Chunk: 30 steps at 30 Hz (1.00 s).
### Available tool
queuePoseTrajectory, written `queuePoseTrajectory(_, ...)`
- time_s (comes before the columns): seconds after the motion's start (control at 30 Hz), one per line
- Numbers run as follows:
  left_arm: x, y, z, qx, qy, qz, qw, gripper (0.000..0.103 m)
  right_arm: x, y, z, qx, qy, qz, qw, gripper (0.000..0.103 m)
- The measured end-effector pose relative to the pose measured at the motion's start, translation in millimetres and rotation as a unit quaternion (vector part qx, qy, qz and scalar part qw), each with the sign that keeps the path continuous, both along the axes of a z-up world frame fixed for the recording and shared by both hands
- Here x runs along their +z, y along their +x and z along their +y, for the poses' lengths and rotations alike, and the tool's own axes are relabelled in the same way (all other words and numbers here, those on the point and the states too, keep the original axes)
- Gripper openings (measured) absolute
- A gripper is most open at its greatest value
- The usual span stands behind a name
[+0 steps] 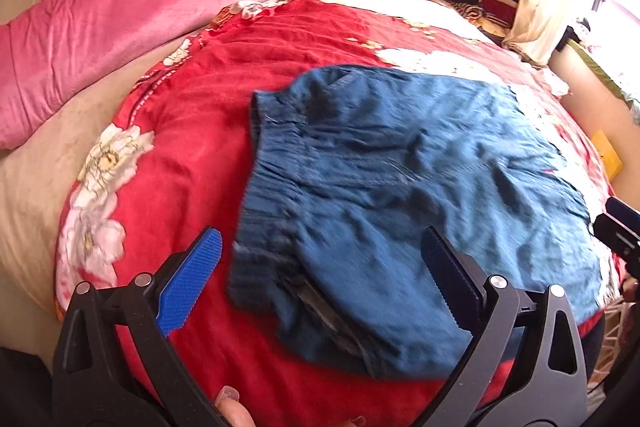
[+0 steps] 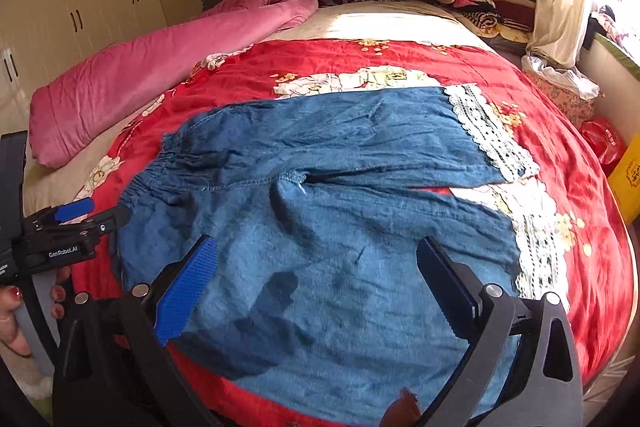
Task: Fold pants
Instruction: 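Grasp the elastic waistband with the left gripper while the right gripper grasps the waist edge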
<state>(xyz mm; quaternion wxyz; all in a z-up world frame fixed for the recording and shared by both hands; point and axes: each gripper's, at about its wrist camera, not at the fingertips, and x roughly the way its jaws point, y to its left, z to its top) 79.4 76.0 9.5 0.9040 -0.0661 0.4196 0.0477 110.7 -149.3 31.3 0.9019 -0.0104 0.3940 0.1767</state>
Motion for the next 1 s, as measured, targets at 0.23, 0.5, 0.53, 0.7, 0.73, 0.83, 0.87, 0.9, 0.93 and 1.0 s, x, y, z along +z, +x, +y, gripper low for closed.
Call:
queuePoseTrajectory(0.23, 0, 66, 49, 0.017, -0.017, 0.008, 0.9997, 0.094, 3, 75, 25, 0.049, -0.014, 0.007, 0.999, 0.099)
queuePoseTrajectory(0.5, -18, 131, 70, -0.018, -0.027, 0.033, 0.9989, 0.094, 3, 151, 68, 0.12, -0.012, 0.024, 0.992, 0.099)
queuePoseTrajectory(0.53, -22, 139, 70, -0.025, -0.025, 0.041, 0.9985, 0.094, 1, 158, 75, 0.126, -0.02, 0.023, 0.991, 0.099)
queuePoseTrajectory(0.7, -35, 161, 69, -0.057, -0.026, 0.049, 0.9969, 0.085, -15, 196, 102, 0.17, -0.072, 0.035, 0.982, 0.099)
queuePoseTrajectory(0.73, -39, 166, 69, -0.059, -0.027, 0.051, 0.9966, 0.073, -19, 204, 106, 0.177, -0.075, 0.042, 0.98, 0.099)
queuePoseTrajectory(0.83, -49, 175, 70, -0.071, -0.031, 0.053, 0.9956, 0.042, -30, 224, 121, 0.203, -0.107, 0.043, 0.972, 0.099)
queuePoseTrajectory(0.87, -50, 175, 69, -0.074, -0.027, 0.049, 0.9957, 0.04, -33, 229, 126, 0.216, -0.126, 0.034, 0.968, 0.099)
queuePoseTrajectory(0.9, -50, 174, 70, -0.079, -0.027, 0.043, 0.9956, 0.033, -36, 233, 131, 0.228, -0.139, 0.028, 0.963, 0.099)
queuePoseTrajectory(0.93, -49, 173, 72, -0.084, -0.036, 0.035, 0.9952, 0.031, -41, 239, 135, 0.245, -0.151, 0.034, 0.957, 0.099)
queuePoseTrajectory(1.0, -48, 172, 80, -0.08, -0.06, 0.026, 0.9947, 0.027, -49, 246, 145, 0.272, -0.177, 0.043, 0.945, 0.099)
